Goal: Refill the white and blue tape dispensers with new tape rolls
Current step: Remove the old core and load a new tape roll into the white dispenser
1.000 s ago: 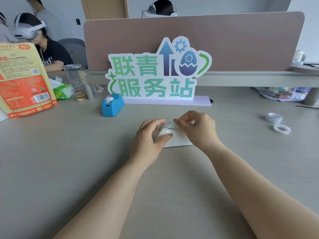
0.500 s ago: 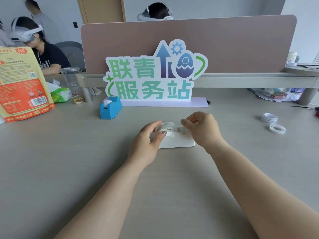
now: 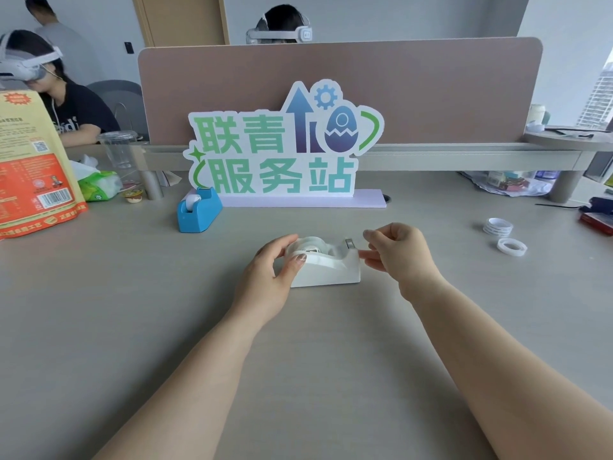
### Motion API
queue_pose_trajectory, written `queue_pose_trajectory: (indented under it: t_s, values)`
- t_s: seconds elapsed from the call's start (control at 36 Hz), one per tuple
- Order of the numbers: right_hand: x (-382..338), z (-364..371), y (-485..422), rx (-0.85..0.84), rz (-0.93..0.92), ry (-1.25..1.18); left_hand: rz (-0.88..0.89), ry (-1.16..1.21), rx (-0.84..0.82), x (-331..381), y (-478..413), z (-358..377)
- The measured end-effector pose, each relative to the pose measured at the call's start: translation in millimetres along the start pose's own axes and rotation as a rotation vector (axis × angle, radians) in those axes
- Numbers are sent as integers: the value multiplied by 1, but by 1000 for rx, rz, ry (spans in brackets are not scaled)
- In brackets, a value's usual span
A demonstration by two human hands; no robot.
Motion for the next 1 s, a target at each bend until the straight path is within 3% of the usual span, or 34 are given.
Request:
queue_pose_trajectory:
  t_s: [0.64,1.0]
  values:
    - [14,-5,-8,-28,61,-83,-19,51,8,-2,1,0]
    - [24,0,-8,67,44,89,-28,64,7,-3,1,1]
Point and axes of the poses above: each hand's wrist, its own y-axis away from the middle knuckle, its own z-axis out of the palm, x = y × z, the point moved 3 cm from there along -y, towards the middle knuckle, and after that the axes turned 14 degrees about z, right-handed, at the moved point
